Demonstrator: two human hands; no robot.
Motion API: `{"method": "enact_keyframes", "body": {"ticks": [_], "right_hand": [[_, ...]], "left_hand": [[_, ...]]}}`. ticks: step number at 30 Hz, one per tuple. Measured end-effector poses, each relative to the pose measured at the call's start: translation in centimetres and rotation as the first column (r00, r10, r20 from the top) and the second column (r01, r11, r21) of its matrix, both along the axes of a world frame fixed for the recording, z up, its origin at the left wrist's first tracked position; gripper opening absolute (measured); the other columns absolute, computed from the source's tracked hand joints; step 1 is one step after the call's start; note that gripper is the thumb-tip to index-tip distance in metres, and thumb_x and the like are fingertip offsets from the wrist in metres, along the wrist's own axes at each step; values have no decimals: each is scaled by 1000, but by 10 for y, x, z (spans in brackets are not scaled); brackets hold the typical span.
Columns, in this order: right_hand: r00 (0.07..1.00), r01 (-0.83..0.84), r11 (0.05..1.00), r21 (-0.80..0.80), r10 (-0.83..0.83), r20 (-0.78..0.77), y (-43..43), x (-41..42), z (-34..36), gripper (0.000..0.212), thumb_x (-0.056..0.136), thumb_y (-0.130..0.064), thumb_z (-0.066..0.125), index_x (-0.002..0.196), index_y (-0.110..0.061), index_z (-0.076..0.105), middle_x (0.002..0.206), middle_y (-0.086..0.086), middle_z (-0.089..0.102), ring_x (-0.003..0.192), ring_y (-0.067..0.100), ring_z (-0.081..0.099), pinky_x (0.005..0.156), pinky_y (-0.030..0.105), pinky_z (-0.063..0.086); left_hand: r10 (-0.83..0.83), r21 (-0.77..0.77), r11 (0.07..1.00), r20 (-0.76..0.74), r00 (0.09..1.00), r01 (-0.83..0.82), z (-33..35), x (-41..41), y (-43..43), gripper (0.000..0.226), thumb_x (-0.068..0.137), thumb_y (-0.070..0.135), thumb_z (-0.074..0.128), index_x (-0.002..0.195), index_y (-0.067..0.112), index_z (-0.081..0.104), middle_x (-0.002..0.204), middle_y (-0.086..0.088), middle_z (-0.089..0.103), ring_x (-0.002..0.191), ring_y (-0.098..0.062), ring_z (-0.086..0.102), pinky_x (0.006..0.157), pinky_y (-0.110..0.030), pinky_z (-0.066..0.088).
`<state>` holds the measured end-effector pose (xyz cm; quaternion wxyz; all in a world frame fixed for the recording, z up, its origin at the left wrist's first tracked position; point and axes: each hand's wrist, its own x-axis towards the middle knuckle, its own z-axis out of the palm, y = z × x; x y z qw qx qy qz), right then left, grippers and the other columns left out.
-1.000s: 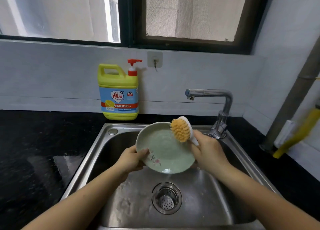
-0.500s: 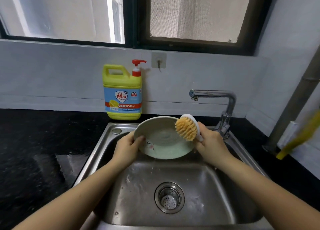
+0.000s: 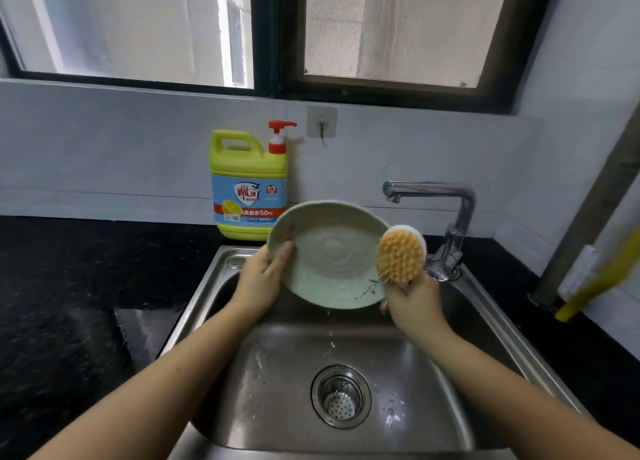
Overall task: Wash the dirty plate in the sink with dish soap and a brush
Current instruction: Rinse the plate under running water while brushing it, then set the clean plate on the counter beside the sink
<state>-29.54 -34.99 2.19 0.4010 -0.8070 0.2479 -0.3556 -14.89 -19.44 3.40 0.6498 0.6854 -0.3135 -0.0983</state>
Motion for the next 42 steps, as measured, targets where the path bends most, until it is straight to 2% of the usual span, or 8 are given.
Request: {"method": "enact_keyframes", "body": {"ticks": [7, 12, 17, 20, 25, 31, 36, 42], "right_hand": [[971, 26, 950, 312, -98, 218, 23, 31, 3, 26, 94, -28, 55, 80, -6, 58, 48, 8, 55, 38, 13, 52, 44, 29, 43], [965, 77, 966, 245, -134, 225, 25, 37, 0, 29, 91, -33, 58, 67, -18, 54, 53, 8, 54, 51, 34, 58, 53, 42, 49], [978, 132, 991, 16, -133, 160, 16, 31, 0, 31, 90, -14, 59, 59, -10, 55, 46, -1, 56, 41, 0, 54, 54, 22, 37], [995, 83, 959, -271, -63, 81, 12, 24, 11, 13, 82, -8, 63, 92, -2, 68, 69, 15, 68, 64, 22, 61, 57, 22, 35], [992, -36, 648, -760, -68, -104, 6, 28, 19, 57, 66, 2, 77, 119, -8, 61, 76, 15, 68, 58, 36, 64, 48, 42, 54], [970, -2, 993, -116, -26, -242, 31, 51, 23, 16, 93, -18, 44, 82, -17, 55, 64, 7, 61, 54, 21, 63, 53, 30, 49], [986, -57, 863, 502, 127, -106, 55, 76, 16, 16, 94, -11, 47, 83, -8, 59, 64, 8, 58, 39, 11, 49, 37, 19, 37], [944, -166, 778, 606, 303, -130, 75, 114, 3, 16, 93, -26, 56, 96, -10, 58, 75, 13, 63, 42, 9, 49, 35, 17, 33]], "left_hand": [[-106, -95, 993, -491, 864, 68, -21, -42, -39, 38, 97, 41, 42, 119, 14, 56, 114, -6, 68, 103, -18, 63, 87, -35, 46], [-298, -75, 942, -640, 708, 328, -21, -51, -46, 39, 96, 50, 36, 102, 23, 63, 100, 10, 72, 101, -8, 64, 96, -41, 37], [-269, 240, 886, -433, 860, 398, -23, -33, -24, 31, 97, 39, 44, 87, 20, 66, 86, 4, 71, 80, -7, 64, 73, -28, 48], [-239, 515, 825, -59, 969, 235, -30, -14, -8, 15, 90, 25, 61, 79, 17, 68, 76, 6, 67, 73, -8, 62, 79, -29, 55], [-269, 785, 620, 212, 940, 1, -24, 12, 21, 17, 81, 36, 68, 92, 23, 68, 91, 8, 67, 85, -8, 64, 79, -27, 55], [61, 678, 722, 136, 989, -138, -17, 35, 46, 32, 90, 43, 56, 95, 15, 70, 91, 0, 69, 78, -17, 66, 73, -33, 57], [186, 246, 964, -343, 921, -103, -7, 46, 64, 16, 92, 15, 59, 100, 3, 66, 93, -13, 71, 81, -22, 68, 55, -24, 58], [388, 231, 916, -293, 874, -329, -1, 77, 96, 8, 85, 2, 62, 83, -1, 70, 74, -17, 70, 61, -21, 68, 51, -27, 57]]}}
